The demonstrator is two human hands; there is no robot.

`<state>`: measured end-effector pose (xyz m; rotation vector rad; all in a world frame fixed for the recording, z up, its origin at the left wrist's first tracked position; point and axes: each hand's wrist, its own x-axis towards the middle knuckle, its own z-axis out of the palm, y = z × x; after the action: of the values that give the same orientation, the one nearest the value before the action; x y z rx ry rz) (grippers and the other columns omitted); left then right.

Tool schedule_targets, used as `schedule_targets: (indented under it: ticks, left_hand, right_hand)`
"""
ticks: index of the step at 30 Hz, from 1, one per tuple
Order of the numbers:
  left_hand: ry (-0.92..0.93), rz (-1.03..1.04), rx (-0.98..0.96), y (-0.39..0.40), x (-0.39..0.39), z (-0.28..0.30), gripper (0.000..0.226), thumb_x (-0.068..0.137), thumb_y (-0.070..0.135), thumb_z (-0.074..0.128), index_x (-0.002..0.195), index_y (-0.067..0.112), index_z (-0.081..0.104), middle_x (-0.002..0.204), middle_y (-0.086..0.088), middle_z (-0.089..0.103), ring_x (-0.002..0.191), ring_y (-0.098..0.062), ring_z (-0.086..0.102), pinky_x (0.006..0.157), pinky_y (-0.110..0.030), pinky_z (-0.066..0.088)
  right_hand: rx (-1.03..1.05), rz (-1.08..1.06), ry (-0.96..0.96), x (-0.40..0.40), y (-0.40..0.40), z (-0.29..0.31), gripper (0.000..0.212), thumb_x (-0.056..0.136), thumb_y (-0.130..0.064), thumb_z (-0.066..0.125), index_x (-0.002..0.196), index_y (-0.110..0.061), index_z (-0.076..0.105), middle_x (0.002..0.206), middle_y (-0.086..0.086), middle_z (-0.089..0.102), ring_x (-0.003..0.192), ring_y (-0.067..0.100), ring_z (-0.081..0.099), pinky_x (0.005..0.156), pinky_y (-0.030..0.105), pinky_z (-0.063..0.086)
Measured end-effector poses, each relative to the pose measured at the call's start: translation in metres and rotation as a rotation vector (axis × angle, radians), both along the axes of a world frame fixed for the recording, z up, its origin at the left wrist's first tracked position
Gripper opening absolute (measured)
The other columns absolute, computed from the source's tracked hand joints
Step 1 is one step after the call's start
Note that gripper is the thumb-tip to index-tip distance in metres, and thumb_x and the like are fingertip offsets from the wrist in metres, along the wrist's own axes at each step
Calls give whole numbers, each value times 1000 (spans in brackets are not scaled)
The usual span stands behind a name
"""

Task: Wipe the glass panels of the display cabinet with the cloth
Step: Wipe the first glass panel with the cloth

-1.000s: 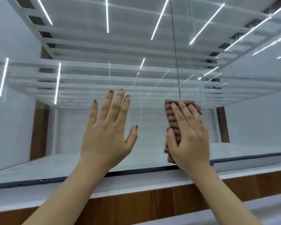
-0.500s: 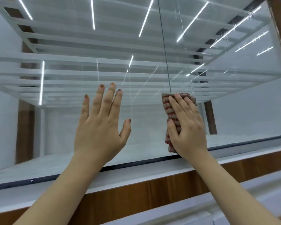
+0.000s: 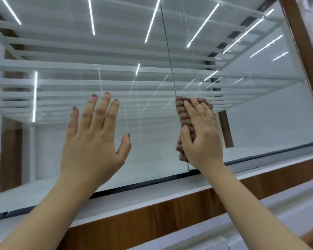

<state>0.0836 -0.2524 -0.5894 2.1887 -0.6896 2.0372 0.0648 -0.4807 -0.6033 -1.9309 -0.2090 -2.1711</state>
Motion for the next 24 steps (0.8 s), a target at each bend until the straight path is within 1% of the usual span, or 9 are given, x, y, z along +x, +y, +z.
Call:
schedule_targets:
  ticks: [4,8,11,14,17,21,24]
  left_hand:
    - [27,-52,-123,-26,-12,-1,71,82,45,32,143,10,26,151,-9,24,142,-25,13,114,-46,4]
    - [-9,-39,-45,-82,-18,-4,68,84,43,33,144,11,27,151,-9,28,141,-24,16,114,-46,4]
    - [3,-8,-47,-104,-12,-8,68,86,44,31,145,11,26,153,-7,24,142,-22,14,115,-45,3]
    - [9,26,-68,-107,-9,-12,68,87,43,31,146,11,25,154,-6,20,143,-21,12,115,-44,3]
    - [16,23,-69,-107,-11,-11,68,87,43,32,146,10,25,154,-6,21,143,-21,12,115,-45,6]
    - [16,28,-59,-107,-11,-11,67,88,43,30,146,11,24,154,-6,20,143,-21,11,115,-43,3]
    - [7,28,-63,-106,-10,-13,67,88,42,31,146,11,24,154,-5,20,143,-21,10,115,-39,-1]
  right_hand:
    - [-136,-4,32,-2,-5,4,54,87,-33,37,138,-18,42,145,3,40,137,21,29,108,40,24]
    - [-175,42,52,-4,-20,28,55,87,-35,35,139,-19,41,147,2,37,138,21,28,111,45,26]
    - [-150,83,34,0,-33,29,55,89,-33,34,141,-17,38,149,3,34,140,21,24,112,41,23]
    - [-77,139,20,4,-39,8,55,91,-31,33,143,-15,33,151,6,30,140,22,22,112,38,20]
    - [-127,105,19,4,-38,-9,54,91,-30,36,142,-13,34,150,7,30,141,23,21,112,38,21]
    - [-252,101,42,3,-42,11,55,89,-31,37,141,-12,36,149,7,33,141,24,22,112,40,21]
    - [-217,156,62,3,-51,25,56,89,-33,35,143,-14,34,151,4,29,141,21,18,114,36,17]
